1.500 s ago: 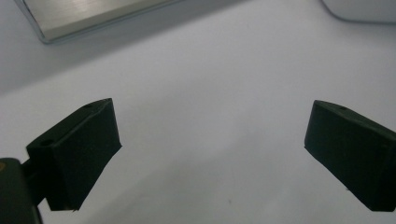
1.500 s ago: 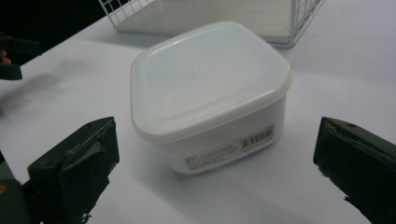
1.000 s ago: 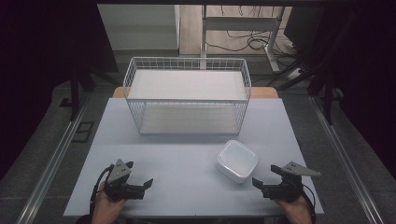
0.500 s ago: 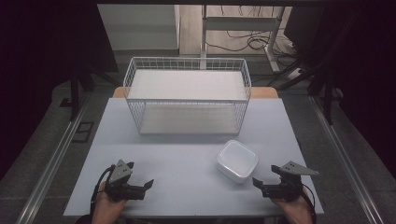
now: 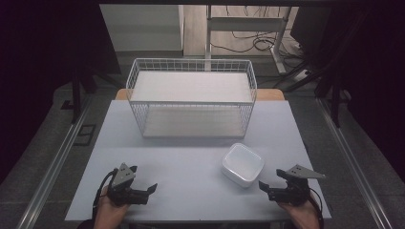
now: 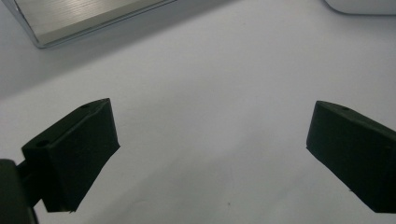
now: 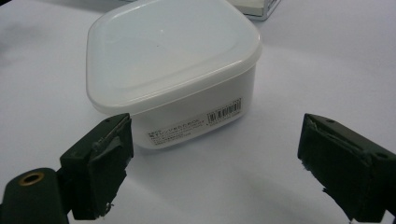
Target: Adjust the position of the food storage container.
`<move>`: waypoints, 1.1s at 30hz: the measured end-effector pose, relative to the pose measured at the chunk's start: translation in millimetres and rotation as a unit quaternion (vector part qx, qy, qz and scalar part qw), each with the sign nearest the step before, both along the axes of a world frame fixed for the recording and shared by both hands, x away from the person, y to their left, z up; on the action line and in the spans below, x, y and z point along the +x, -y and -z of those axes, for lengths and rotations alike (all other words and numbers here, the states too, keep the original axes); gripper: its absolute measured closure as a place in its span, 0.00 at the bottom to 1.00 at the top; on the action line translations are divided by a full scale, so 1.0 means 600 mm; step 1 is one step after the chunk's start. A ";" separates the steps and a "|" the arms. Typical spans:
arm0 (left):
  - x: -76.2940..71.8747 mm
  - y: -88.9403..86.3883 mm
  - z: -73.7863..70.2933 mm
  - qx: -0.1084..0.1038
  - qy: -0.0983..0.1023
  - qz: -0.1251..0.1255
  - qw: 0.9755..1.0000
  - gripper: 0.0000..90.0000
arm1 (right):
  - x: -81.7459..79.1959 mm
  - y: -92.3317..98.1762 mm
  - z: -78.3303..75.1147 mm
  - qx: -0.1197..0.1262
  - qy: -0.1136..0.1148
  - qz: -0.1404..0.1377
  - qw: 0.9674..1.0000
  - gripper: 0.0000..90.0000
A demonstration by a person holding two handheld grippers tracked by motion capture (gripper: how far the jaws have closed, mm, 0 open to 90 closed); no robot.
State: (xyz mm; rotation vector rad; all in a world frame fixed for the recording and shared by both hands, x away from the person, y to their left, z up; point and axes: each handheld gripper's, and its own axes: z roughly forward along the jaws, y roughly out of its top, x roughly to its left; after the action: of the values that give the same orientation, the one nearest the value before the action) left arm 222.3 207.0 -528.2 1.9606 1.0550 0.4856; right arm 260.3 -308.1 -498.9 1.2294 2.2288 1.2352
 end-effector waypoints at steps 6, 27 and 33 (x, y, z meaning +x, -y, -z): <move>0.000 0.000 0.000 0.001 -0.002 0.000 1.000 0.02 | 0.000 0.000 -0.001 -0.005 -0.003 -0.001 1.000 0.18; 0.001 0.001 0.001 0.000 -0.005 0.000 1.000 0.03 | 0.027 0.001 -0.020 -0.057 -0.006 -0.013 0.998 0.99; 0.001 0.001 0.002 0.000 -0.005 0.000 1.000 0.03 | 0.039 -0.002 -0.015 -0.058 -0.021 -0.012 0.998 0.99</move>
State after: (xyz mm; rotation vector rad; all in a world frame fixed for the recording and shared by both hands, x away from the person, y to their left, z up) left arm 223.2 206.6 -529.2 1.9656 1.0609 0.4749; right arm 283.6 -306.8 -489.7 1.1980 2.3165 1.0807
